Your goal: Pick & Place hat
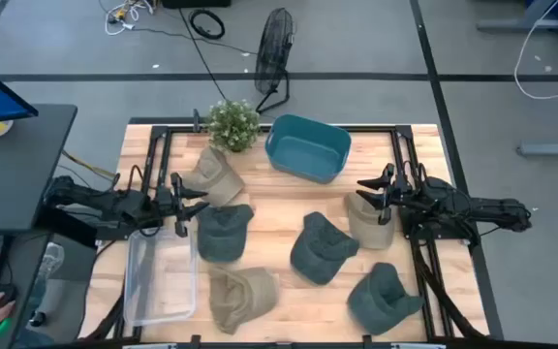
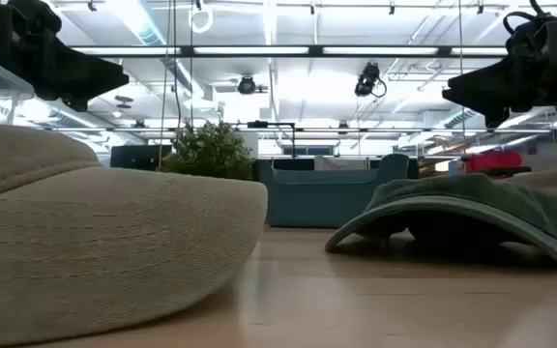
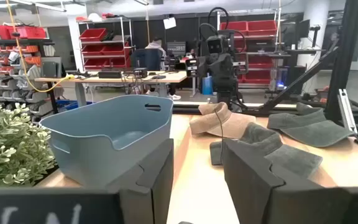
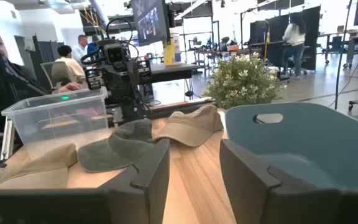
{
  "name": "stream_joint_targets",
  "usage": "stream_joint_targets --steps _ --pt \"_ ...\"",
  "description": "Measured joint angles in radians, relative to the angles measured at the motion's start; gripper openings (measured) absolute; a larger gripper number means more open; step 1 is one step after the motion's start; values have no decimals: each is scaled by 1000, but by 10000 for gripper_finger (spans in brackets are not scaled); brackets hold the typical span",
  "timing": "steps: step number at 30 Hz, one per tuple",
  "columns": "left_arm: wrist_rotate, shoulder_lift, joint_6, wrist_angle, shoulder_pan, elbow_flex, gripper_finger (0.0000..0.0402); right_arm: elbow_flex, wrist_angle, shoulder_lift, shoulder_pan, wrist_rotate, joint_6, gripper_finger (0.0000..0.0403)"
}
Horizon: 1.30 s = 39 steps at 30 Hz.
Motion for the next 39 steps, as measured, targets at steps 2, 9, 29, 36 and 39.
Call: stream_joint_targets --steps 2,9,29,36,39 --pt "0 0 0 0 0 0 140 0 0 0 0 0 -4 146" --pt "0 0 1 0 0 0 140 0 0 0 0 0 0 146" --pt "0 0 0 0 0 0 140 0 0 0 0 0 3 146" --pt "0 0 0 1 0 0 140 0 0 0 0 0 -1 146" --pt "0 0 0 1 0 0 140 0 0 0 0 0 -1 146"
